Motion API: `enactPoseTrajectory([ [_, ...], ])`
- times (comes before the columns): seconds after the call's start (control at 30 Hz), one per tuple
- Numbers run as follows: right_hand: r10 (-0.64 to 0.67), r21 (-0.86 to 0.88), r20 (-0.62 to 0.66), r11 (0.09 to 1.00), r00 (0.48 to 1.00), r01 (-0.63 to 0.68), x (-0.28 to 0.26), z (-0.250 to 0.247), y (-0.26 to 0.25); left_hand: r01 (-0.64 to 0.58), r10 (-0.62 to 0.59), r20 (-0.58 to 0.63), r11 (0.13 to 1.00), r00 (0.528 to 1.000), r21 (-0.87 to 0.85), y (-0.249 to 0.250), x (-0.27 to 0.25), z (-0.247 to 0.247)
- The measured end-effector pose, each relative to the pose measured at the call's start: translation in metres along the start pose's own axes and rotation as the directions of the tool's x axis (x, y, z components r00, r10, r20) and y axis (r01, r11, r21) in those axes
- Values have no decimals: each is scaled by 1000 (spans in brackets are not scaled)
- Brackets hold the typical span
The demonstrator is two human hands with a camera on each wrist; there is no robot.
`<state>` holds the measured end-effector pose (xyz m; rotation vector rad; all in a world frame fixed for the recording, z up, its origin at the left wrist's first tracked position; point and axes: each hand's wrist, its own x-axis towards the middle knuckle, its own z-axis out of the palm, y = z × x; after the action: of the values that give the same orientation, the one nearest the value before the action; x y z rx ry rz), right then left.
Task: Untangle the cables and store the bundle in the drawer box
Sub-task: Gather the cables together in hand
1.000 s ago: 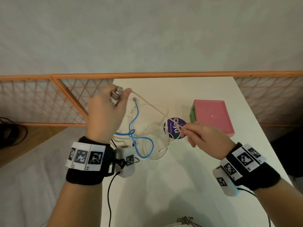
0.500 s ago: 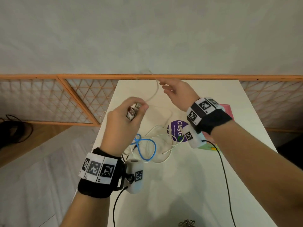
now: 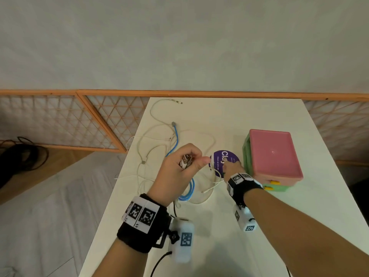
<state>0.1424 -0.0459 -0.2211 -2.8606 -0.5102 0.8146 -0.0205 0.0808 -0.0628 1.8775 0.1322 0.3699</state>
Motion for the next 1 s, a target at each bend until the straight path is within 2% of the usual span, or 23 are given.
enactPoseTrajectory([
  [0.07,-21,83,-21,996,1000,23,0,1,0,19,-20,-17,1000,1000,-17,-1,0,2],
  [0.17,34,433,-187,900,982,51,-8,-5,-2,57,-57,-41,998,998,6,-4,2,5],
  [0.23,29,569,-376,796,926,206,-26,-17,-9,91,-90,-72,996,993,2,-7,5,8],
  [0.3,7,655,-508,653,861,381,-55,-31,-20,114,-116,-124,993,985,-22,-6,10,12],
  [0.4,-63,720,-595,401,801,566,-106,-47,-30,113,-115,-166,993,979,-22,1,17,18],
  [0.47,-127,721,-626,283,769,633,-137,-50,-34,109,-117,-152,992,981,-60,8,19,24],
  [0.6,-219,654,-675,265,704,709,-167,-49,-33,74,-85,-65,983,994,-166,23,15,36],
  [0.67,-216,643,-692,251,689,724,-173,-49,-30,55,-65,-56,984,996,-171,30,14,40],
  [0.77,-194,690,-681,152,706,708,-179,-52,-28,26,-36,-73,990,997,-136,37,11,42],
  [0.87,-332,716,-641,69,692,695,-185,-58,-28,-18,0,-130,990,992,-137,47,11,40],
  [0.93,-410,717,-605,94,683,691,-188,-65,-33,-42,20,-155,989,988,-142,53,13,35],
  [1.0,-446,721,-559,154,699,675,-186,-70,-39,-92,75,-103,980,992,-177,64,13,33],
])
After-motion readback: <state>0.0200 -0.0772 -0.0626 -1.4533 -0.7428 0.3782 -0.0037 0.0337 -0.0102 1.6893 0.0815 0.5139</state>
